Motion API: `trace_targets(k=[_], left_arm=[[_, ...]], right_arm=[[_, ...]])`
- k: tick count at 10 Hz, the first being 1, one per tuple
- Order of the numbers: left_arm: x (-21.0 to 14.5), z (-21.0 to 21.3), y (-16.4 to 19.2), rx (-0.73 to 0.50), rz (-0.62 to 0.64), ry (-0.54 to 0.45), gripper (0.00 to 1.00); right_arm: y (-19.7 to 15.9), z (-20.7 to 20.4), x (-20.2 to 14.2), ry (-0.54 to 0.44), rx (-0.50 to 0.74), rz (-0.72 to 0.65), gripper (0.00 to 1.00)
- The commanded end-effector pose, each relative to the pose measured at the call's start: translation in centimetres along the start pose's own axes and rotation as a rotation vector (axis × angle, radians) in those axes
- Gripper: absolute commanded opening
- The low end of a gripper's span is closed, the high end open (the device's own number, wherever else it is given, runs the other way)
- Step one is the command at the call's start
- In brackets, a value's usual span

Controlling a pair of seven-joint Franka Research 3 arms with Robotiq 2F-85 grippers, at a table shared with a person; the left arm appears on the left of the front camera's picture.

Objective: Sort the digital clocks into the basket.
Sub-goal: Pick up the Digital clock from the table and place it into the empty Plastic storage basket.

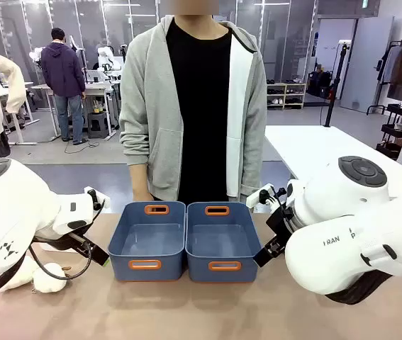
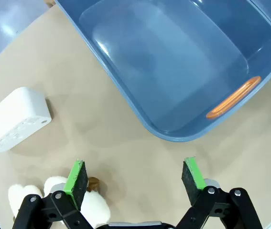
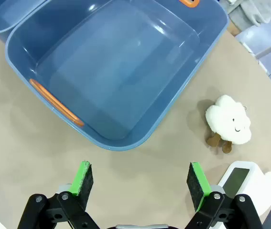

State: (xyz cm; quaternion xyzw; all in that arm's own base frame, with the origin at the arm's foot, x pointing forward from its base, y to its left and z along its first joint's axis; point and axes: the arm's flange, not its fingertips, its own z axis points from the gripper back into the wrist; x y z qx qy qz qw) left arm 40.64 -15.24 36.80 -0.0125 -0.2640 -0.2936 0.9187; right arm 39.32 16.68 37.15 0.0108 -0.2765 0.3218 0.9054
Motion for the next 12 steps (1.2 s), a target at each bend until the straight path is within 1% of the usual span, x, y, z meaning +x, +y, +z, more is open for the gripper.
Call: trace_targets(k=[1,10,11,12], left_arm=[[0.0,0.0,0.0,0.0,0.0,0.0,1.0],[0.0,0.0,-0.1,0.0,-0.002,0.0,1.0],[1.0,2.0,0.2,0.003,-0.031,0.038,1.0],[1.7,4.0,0.4,-0.021,-0.027,0.023,1.0]], right_arm=[[0.0,0.0,0.0,0.0,0.0,0.0,1.0],[0.0,0.0,0.0,0.0,0.0,0.002,1.0],[-0.1,2.6,1.6,-0.011,0.006,-0.015,1.0],[0.0,4.7,2.9,-0.02,-0.011,-0.006,1.0]])
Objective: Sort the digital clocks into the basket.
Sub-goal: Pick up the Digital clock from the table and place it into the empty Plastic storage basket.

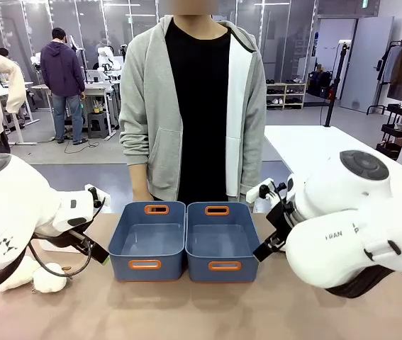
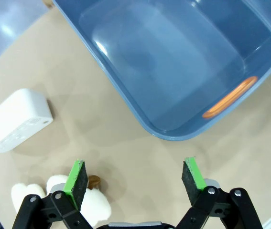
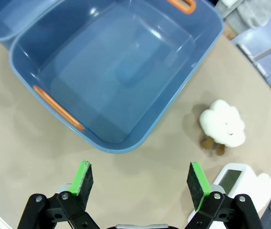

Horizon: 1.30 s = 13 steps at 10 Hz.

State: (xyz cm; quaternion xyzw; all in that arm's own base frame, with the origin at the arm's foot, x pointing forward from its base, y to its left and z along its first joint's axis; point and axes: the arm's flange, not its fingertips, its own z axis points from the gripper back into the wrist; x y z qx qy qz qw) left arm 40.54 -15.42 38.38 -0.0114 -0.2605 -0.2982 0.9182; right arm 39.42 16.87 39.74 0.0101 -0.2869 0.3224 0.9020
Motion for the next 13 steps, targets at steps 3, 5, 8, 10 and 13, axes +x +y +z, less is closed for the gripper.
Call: trace_targets(k=[3,5,8,10,13], left_arm=[[1.2,6.7,1.4,-0.2,0.032,0.044,1.0],[0.0,9.9,4.9,-0.415,0.112,0.024,1.0],[-4.6,13.4,9.6,-0.683,0.219,-0.119,1.0],[-10.4,14.7,13.5,-0.821,0.407,-0.215,1.0],[-22.8,18.3,19.2,-0.822,0.77,-0.504,1.0]], right_arm=[[-0.8,5.5,3.2,0.072,0.121,-0.028,1.0],[-3.9,7.6,3.4,0.135,0.308,-0.079,1.0],[-9.7,9.5,0.2,0.071,0.772,-0.232,1.0],[-13.8,11.4,-4.4,-0.073,0.954,-0.358,1.0],[-20.4,15.2,-14.5,-0.385,0.953,-0.601,1.0]])
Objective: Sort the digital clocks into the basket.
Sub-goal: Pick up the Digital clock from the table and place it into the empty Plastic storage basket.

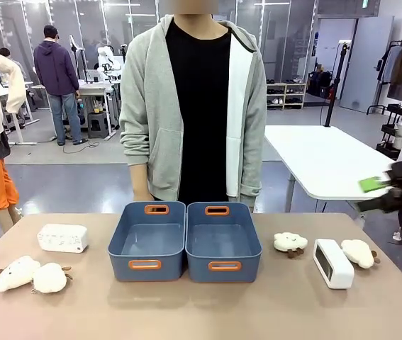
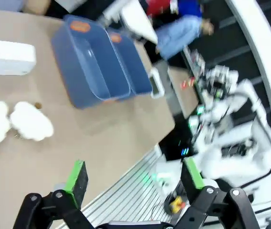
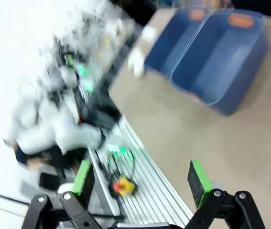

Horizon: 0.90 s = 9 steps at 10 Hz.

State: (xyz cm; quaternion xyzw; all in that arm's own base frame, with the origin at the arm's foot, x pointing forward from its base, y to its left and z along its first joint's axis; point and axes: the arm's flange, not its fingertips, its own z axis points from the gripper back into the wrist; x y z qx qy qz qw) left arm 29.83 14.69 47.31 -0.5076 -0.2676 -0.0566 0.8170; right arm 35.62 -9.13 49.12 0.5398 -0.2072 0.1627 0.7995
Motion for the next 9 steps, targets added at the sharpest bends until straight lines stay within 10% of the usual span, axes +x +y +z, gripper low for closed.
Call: trace_targets(k=[1,9], left_arm=[[-5.0,5.2,2.2,-0.008,0.096,-0.237,1.0],[-7.9,13.9,4.6,0.086,0.166,-0.404,1.0]], right_arm=[[-1.3,4.3,-3.3,-0.19,0.007,-0.017,1.0],[-2.1,11.4,-7.6,-0.332,-0.081,-0.106,1.0]])
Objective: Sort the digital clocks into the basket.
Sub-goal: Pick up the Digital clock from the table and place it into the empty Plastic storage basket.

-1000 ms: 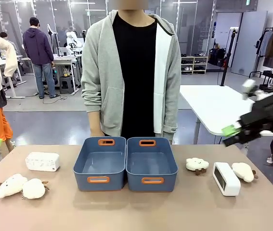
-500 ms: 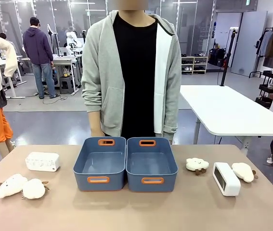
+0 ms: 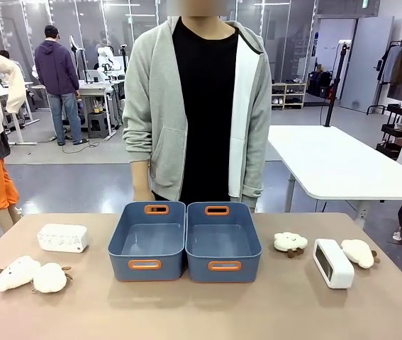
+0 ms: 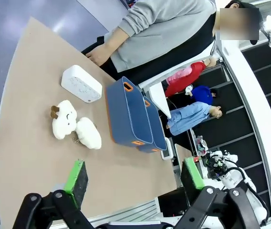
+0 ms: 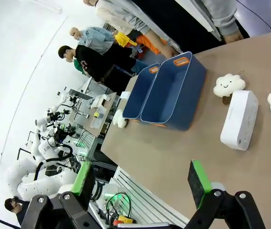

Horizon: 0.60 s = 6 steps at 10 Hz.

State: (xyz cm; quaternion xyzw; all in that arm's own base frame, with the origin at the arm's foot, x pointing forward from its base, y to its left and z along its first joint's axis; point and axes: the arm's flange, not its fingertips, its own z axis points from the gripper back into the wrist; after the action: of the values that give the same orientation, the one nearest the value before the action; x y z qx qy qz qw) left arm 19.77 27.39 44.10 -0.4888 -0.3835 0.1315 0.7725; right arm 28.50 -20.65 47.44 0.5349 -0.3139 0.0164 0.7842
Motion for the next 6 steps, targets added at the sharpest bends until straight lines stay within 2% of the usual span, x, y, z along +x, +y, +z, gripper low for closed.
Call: trace_targets(k=[1,6], left_arm=[[-0.01,0.31,-0.32,-0.016,-0.007,0.002,1.0],[-0.01,0.31,-0.32,-0.016,-0.007,0.002,1.0]], right_arm=[[0.0,0.16,-0.12,0.003,0.007,0.005,1.0],[0.0,0.16,-0.12,0.003,0.007,0.005,1.0]])
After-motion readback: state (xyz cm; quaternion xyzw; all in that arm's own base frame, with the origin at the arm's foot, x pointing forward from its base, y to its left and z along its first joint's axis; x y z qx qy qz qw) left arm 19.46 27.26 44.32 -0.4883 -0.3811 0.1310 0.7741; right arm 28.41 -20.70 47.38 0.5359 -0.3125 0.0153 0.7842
